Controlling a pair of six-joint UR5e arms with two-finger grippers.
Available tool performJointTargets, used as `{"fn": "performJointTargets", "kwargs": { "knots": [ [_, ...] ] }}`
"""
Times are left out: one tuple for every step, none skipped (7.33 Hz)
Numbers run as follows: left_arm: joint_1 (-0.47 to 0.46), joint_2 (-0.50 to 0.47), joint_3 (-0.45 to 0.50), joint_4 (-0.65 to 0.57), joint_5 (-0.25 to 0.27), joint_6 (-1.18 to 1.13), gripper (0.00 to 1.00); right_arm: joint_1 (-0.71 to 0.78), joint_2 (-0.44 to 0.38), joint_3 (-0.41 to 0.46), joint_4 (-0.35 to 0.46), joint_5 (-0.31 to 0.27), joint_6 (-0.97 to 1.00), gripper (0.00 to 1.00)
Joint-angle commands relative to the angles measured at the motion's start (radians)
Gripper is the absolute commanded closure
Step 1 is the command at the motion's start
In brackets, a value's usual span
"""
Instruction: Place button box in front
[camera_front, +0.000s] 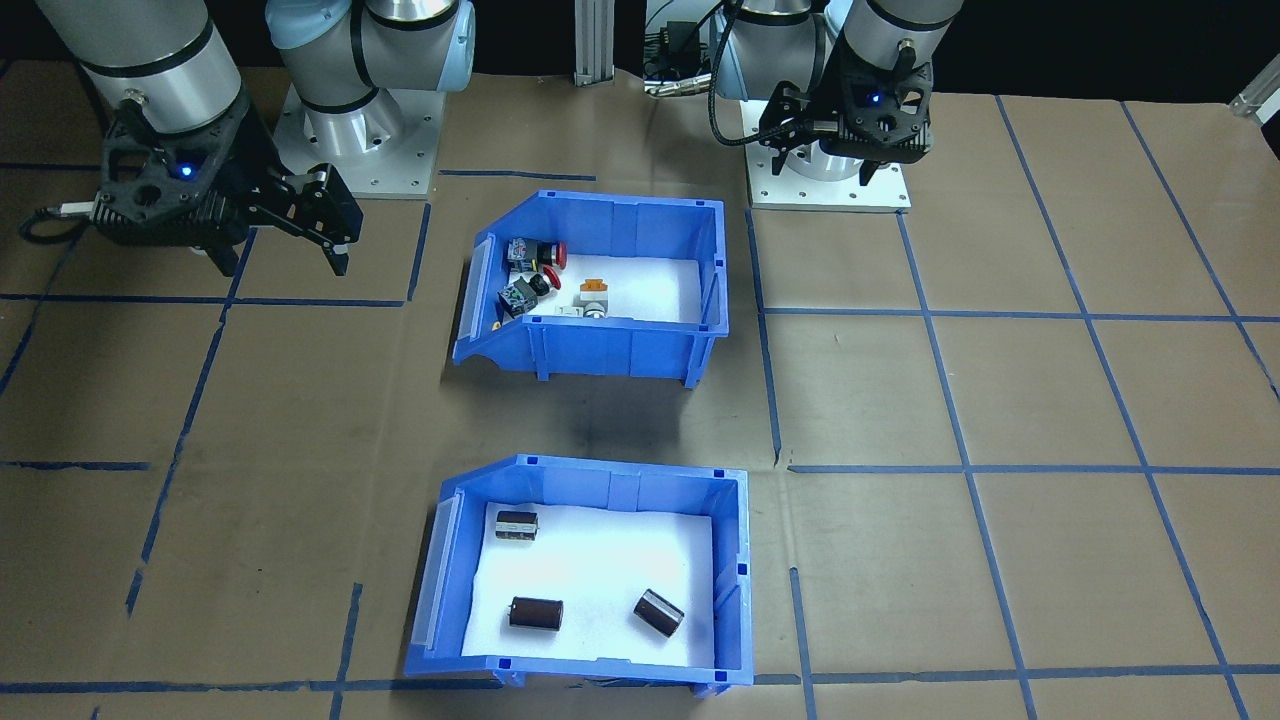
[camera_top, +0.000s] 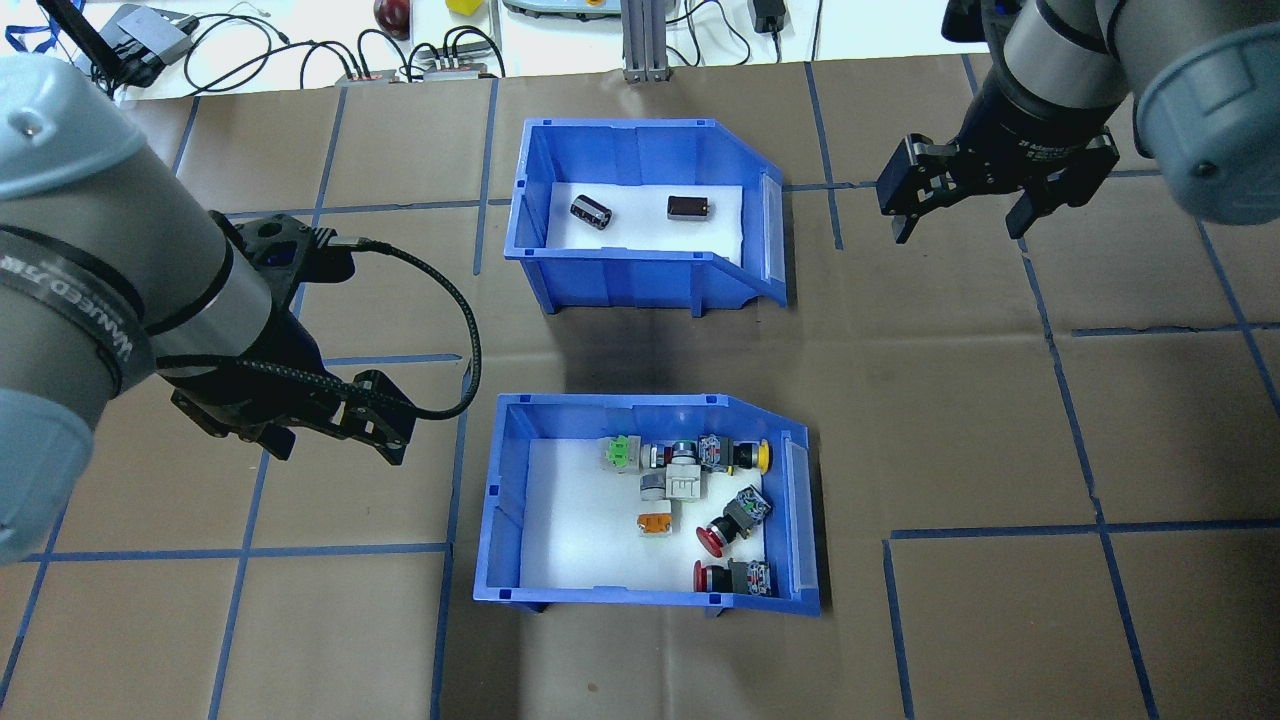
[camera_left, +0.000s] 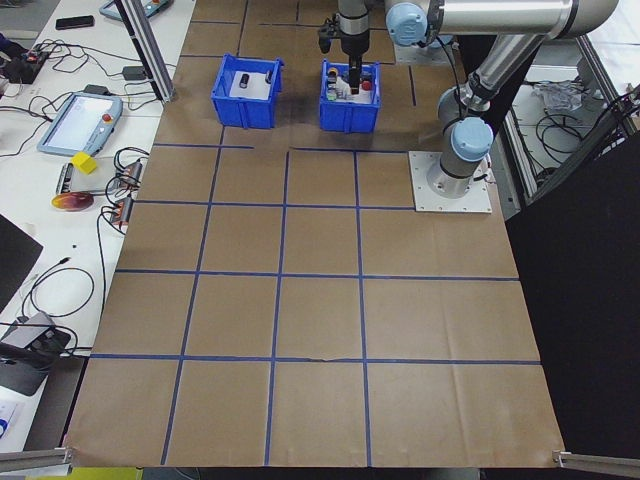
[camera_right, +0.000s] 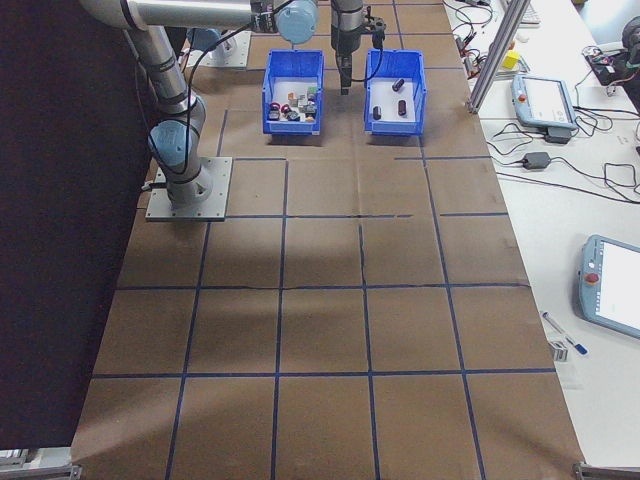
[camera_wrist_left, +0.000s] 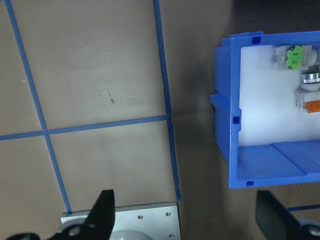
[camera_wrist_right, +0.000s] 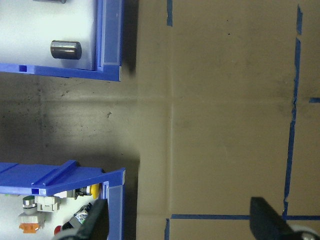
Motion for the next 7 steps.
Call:
{"fn": "performJointTargets", "kwargs": {
  "knots": [
    [-0.005,0.072,-0.081,0.020,-0.101,-0.228,0.01,0.005,0.110,-0.098,0.007,0.005,-0.194,0.00],
    [-0.023,0.094,-0.082,0.015,-0.140,-0.436,0.01,0.022,0.170,-0.142,0.007,0.002,-0.335,0.00],
    [-0.078,0.099,-0.082,-0.011,-0.140,-0.666,0.01,0.042,0.207,-0.184,0.008,0.002,-0.379,0.00],
    [-0.156,0.097,-0.084,-0.034,-0.138,-0.911,0.01,0.068,0.253,-0.228,0.002,-0.009,-0.501,0.00],
    [-0.220,0.103,-0.090,-0.039,-0.134,-1.097,0.02,0.101,0.309,-0.282,0.002,-0.005,-0.596,0.00],
    [-0.271,0.105,-0.090,-0.026,-0.138,-1.244,0.04,0.147,0.393,-0.354,0.014,0.002,-0.758,0.00],
    [-0.311,0.105,-0.093,-0.023,-0.129,-1.382,0.04,0.208,0.438,-0.426,0.022,-0.015,-0.826,0.00]
  ]
}}
